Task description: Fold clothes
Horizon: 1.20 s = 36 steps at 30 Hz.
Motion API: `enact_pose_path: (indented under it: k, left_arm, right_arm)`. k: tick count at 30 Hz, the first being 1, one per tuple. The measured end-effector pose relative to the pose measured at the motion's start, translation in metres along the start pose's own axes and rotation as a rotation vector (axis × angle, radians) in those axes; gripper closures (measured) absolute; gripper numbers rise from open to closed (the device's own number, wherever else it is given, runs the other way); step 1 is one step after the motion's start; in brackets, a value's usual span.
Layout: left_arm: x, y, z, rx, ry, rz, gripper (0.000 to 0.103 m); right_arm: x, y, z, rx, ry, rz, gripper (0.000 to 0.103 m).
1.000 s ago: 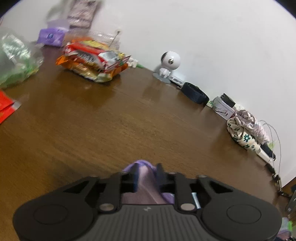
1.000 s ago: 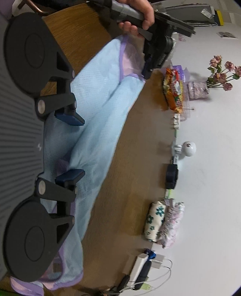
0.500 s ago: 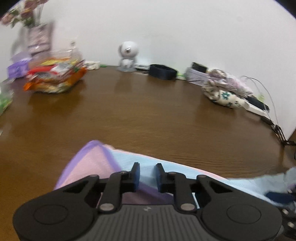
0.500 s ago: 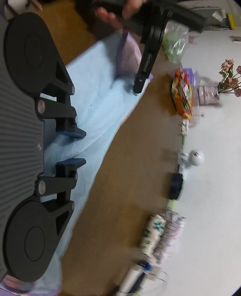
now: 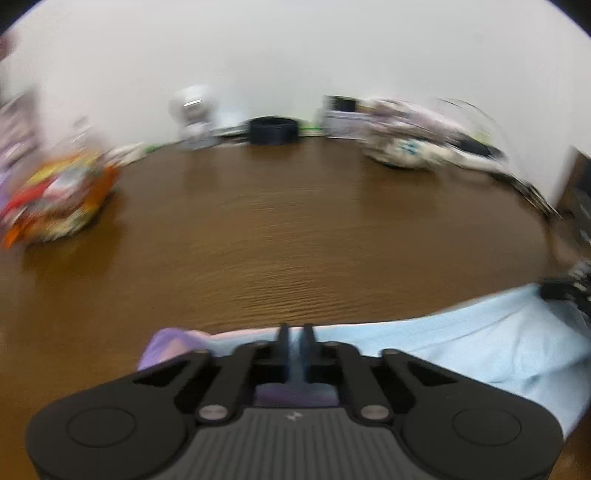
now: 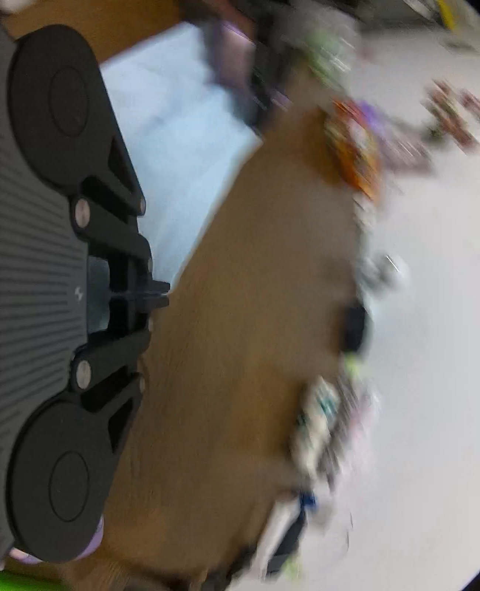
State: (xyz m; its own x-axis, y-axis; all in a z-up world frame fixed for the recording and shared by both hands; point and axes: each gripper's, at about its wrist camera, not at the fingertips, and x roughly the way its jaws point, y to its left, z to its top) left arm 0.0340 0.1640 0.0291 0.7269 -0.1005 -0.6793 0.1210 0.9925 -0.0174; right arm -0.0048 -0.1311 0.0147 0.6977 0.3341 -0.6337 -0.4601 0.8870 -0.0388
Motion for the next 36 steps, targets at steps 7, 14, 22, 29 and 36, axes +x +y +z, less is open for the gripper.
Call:
enact_pose_path:
  k: [7,14,22,29,36]
  left_arm:
    - [-0.003,-0.004,0.001,-0.014,-0.015,0.085,0.087]
    - [-0.048,-0.026,-0.001,-0.021,-0.095,-0.039,0.048]
    - [-0.036,-0.035,-0.027,-0.104,-0.050,-0.012,0.048]
    - [-0.044,-0.057,-0.017,-0.250,-0.119,-0.035,0.048]
    - [-0.030,-0.086,-0.034,-0.138,-0.071,0.087,0.050]
  right_arm:
    - [-0.013,0.010,-0.005,-0.032,-0.048,-0.074,0.063]
    - [-0.038,0.022,-0.014,-0.077,-0.082,0.124,0.065]
    - [-0.050,0.013,-0.035,-0.029,-0.075,0.109,0.077]
    - [-0.032,0.006,-0.023,0.042,-0.109,0.129,0.071]
    - [-0.035,-0.003,-0.038,0.055,-0.081,0.126,0.064]
